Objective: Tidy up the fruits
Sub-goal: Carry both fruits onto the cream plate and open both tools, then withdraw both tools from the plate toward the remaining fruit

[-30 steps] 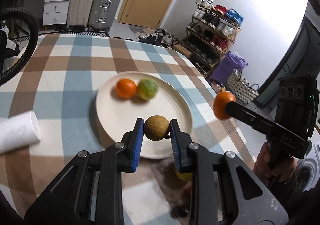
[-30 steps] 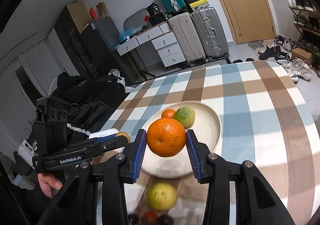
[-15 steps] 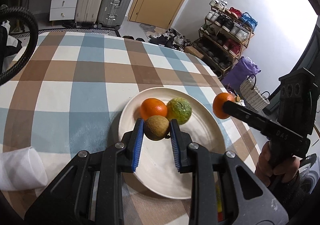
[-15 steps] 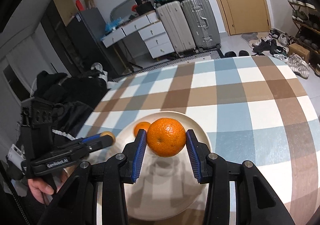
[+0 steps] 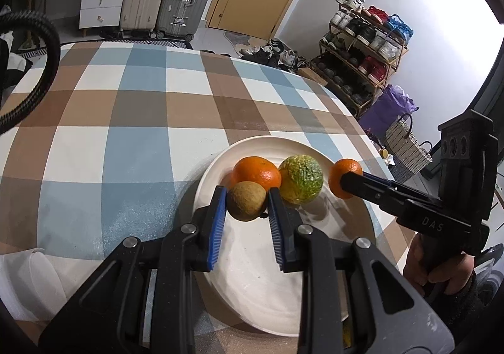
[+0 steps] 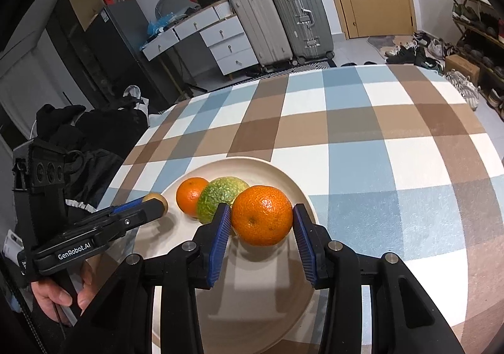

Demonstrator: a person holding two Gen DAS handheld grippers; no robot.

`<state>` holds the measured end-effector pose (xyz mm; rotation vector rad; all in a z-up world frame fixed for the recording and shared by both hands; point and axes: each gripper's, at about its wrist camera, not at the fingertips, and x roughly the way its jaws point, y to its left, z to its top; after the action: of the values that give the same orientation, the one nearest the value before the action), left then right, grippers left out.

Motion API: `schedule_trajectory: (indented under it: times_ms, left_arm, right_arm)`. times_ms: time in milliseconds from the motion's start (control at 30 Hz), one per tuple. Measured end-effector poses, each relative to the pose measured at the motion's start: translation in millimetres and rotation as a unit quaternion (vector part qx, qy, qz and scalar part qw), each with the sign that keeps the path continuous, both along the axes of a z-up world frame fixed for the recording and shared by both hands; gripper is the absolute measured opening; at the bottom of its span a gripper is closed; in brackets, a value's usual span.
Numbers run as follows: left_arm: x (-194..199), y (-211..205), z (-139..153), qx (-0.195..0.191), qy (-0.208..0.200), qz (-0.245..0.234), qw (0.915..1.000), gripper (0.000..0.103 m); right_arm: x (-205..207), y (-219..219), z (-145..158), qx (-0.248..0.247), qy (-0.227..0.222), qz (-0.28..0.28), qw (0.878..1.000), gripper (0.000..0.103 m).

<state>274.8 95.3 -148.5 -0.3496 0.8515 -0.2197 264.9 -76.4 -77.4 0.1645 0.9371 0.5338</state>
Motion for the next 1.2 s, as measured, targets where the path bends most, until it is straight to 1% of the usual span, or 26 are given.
schedule_trajectory:
  times_ms: [133,233,267,333,400,433,467,533,600,700,800,833,933,967,1033,1100,1200]
  left_arm:
    - [1.7,1.6,-1.9,-0.004,0.001,0.005,1.0,0.024]
    - [3.5,-1.0,-1.4,0.002,-0.001,0.005,1.0,0.024]
    - [3.2,-1.0,-0.8,0.003,-0.003,0.007,1.0,0.024]
    - [3.3,-1.9,-0.6,0.004,-0.001,0.007,1.0,0.025]
    - [1.3,-1.5,0.4,0.008,0.001,0.011,0.9999,0.033]
    - [-0.8,-1.2,1.4,0.008,0.0,0.014,0.9999,0.038]
    - [-3.8,0.1,3.0,0.008,0.0,0.017,0.9998,0.04]
    - [-9.4,1.8,6.8,0.006,-0.003,0.023,0.9997,0.047]
    - [-17.3,2.5,12.8,0.006,-0.007,0.026,0.9996,0.052]
    - [-31.8,0.3,23.9,0.012,-0.018,0.028,0.9994,0.058]
    - [-47.7,-2.2,36.1,0.016,-0.027,0.031,0.999,0.061]
    - [-53.3,-3.0,40.4,0.016,-0.03,0.032,0.9989,0.064]
    - [-71.6,-7.0,53.3,0.021,-0.042,0.036,0.9983,0.072]
    - [-80.6,-8.9,58.6,0.022,-0.049,0.037,0.9979,0.074]
    - [-91.8,-12.6,65.3,0.027,-0.055,0.039,0.9974,0.082]
    - [-104.4,-19.4,72.5,0.035,-0.058,0.039,0.997,0.083]
    - [-124.2,-30.1,81.4,0.043,-0.071,0.039,0.9958,0.086]
  right_arm:
    - [1.1,3.2,-0.7,-0.002,-0.003,-0.003,1.0,0.041]
    - [4.9,5.0,-3.2,-0.004,0.005,-0.004,1.0,0.042]
    - [5.6,5.4,-3.9,-0.006,0.007,-0.004,1.0,0.043]
    - [4.1,3.8,-1.1,0.0,0.002,-0.005,1.0,0.049]
    - [-0.5,-0.7,6.7,0.011,-0.009,-0.009,1.0,0.052]
    - [-2.7,-3.1,10.9,0.015,-0.014,-0.012,1.0,0.054]
    - [-5.1,-6.1,15.5,0.018,-0.019,-0.016,1.0,0.056]
    - [-11.6,-12.1,25.4,0.024,-0.031,-0.025,0.999,0.064]
    - [-21.1,-18.0,36.1,0.03,-0.043,-0.029,0.998,0.069]
    - [-37.7,-25.0,50.6,0.033,-0.058,-0.033,0.997,0.075]
    - [-58.7,-30.9,64.4,0.037,-0.073,-0.034,0.996,0.083]
    - [-65.6,-32.4,68.5,0.038,-0.078,-0.034,0.996,0.087]
    - [-88.3,-38.2,80.3,0.039,-0.096,-0.039,0.994,0.096]
    - [-96.0,-40.0,83.4,0.039,-0.1,-0.04,0.993,0.097]
    - [-111.9,-43.4,88.8,0.04,-0.108,-0.044,0.992,0.099]
    - [-124.2,-45.4,92.0,0.043,-0.113,-0.043,0.992,0.101]
    - [-143.3,-46.5,95.6,0.034,-0.12,-0.045,0.991,0.101]
